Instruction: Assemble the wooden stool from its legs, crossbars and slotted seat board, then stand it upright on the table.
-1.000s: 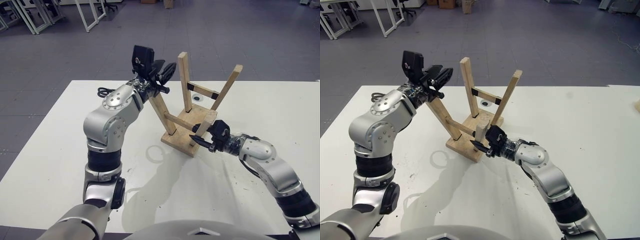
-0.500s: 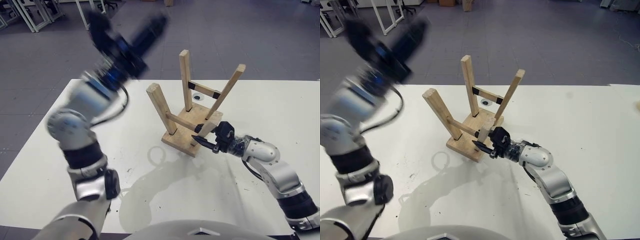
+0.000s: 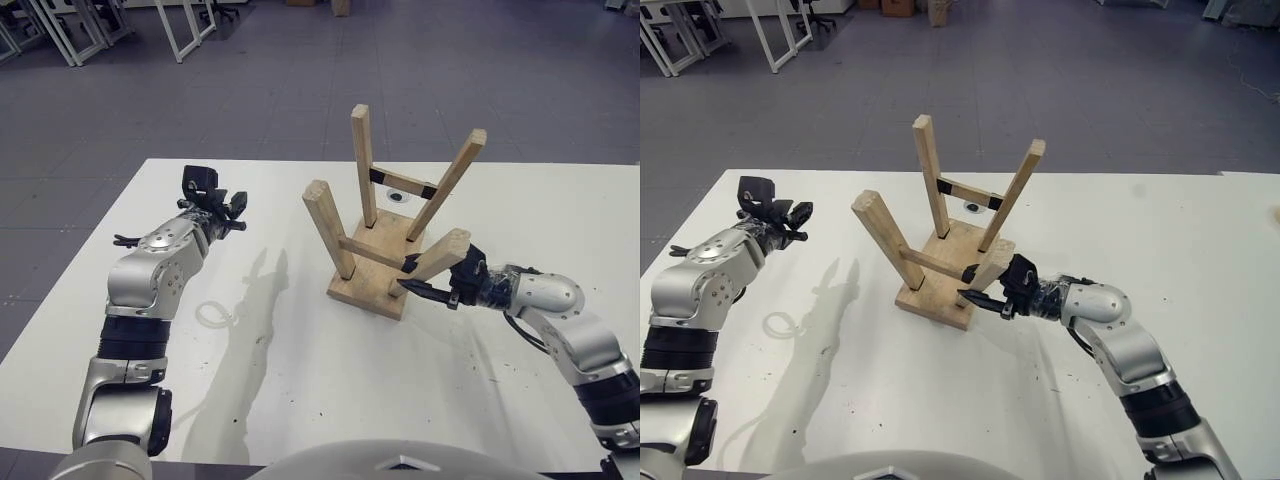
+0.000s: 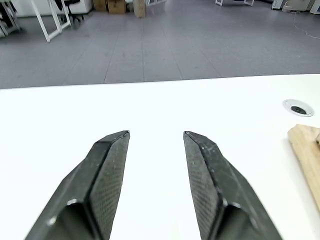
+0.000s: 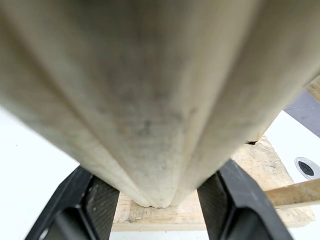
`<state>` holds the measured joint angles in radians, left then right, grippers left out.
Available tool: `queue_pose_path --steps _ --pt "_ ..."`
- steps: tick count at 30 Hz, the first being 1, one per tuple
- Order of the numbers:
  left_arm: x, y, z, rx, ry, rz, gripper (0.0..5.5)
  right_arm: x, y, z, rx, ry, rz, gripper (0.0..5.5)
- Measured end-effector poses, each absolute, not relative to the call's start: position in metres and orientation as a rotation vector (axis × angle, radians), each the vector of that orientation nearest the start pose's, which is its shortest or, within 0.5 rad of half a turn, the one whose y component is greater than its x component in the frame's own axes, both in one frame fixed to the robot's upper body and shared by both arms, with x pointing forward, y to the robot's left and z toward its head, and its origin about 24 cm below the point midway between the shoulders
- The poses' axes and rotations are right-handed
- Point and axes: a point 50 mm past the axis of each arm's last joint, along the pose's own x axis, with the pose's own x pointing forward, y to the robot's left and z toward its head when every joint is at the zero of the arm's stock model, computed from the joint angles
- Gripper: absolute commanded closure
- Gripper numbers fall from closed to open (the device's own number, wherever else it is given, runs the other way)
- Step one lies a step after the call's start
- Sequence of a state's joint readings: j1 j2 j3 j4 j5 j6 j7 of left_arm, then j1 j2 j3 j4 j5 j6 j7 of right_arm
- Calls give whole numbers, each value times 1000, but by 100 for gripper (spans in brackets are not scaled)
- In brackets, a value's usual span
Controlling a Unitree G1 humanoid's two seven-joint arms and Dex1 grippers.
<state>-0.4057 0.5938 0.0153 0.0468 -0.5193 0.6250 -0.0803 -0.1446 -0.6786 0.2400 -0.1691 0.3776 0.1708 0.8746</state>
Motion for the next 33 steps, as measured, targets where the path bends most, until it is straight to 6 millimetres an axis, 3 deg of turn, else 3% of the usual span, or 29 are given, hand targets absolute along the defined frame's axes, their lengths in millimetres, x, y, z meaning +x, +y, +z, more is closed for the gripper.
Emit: queue_pose_path --steps 6,11,16,18,22,24,26,27,30,33 --pt "310 237 108 280 304 -125 369 243 -162 92 -310 145 1155 346" --pt "303 221 105 211 313 -230 279 244 -161 92 -312 145 1158 346" --pt "298 210 114 79 306 -269 209 244 -161 92 -312 145 1157 346" --pt "299 210 114 -10 289 -197 209 244 -161 92 -312 144 1156 346" --pt "300 230 108 -63 288 27 209 244 -160 92 -313 144 1158 346" --pt "299 209 108 -113 291 -90 209 244 -160 92 -314 144 1159 346" --pt "287 152 118 -170 262 -416 209 245 -159 93 -315 145 1163 346" --pt "279 136 121 -167 253 -485 209 244 -163 93 -314 153 1165 346" --pt "263 134 116 -122 302 -507 209 244 -170 98 -333 160 1197 346" --pt "238 129 79 -27 532 -577 209 246 -173 99 -338 165 1188 346"
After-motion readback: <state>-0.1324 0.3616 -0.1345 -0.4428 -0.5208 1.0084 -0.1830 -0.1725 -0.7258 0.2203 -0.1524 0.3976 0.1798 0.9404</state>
